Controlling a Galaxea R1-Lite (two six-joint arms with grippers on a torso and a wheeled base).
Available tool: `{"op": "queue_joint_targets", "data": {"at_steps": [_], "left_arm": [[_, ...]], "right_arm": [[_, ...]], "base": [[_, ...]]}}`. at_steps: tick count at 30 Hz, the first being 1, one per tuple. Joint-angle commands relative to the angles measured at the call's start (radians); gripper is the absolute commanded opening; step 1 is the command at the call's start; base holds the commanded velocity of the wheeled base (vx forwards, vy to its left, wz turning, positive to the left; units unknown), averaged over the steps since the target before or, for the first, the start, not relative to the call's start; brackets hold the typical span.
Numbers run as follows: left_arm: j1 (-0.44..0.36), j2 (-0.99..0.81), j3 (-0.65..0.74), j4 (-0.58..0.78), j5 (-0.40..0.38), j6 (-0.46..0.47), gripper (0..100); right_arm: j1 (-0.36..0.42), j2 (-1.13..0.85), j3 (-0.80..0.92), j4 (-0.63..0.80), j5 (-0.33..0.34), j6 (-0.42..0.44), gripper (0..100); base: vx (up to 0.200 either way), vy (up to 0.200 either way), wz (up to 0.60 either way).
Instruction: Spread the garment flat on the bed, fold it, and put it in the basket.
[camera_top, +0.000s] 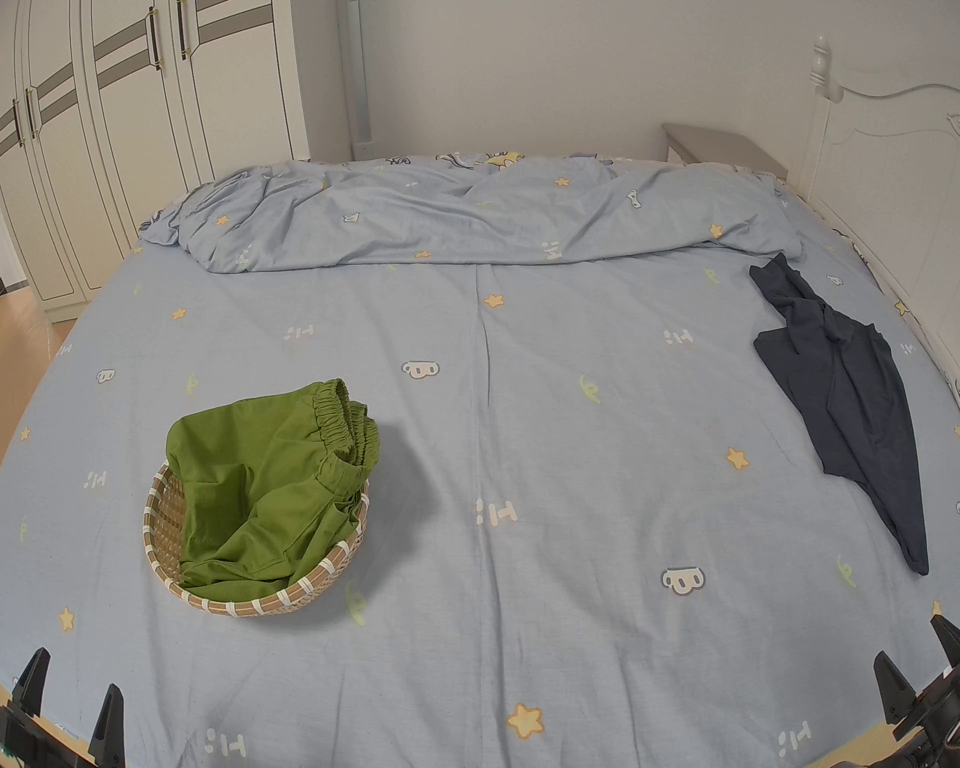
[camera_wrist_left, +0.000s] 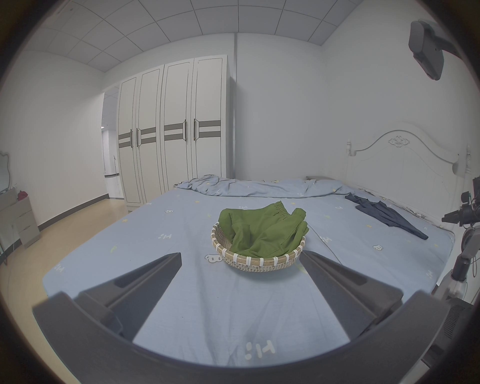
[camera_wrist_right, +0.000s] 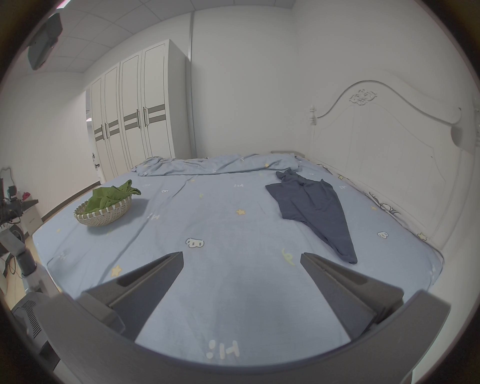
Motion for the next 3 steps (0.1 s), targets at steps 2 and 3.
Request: {"op": "queue_joint_targets", "data": {"at_steps": [2,3], "left_arm": [[0.000,-0.012,0.008,0.000,0.000,0.000,100],[0.000,-0.012,0.008,0.000,0.000,0.000,100]], "right_arm": [[0.000,-0.009,0.016,0.000,0.002,-0.006,100],[0.000,-0.009,0.016,0.000,0.002,-0.006,100]], "base": [[0.000,0.000,0.00],[0.000,0.000,0.00]]}}
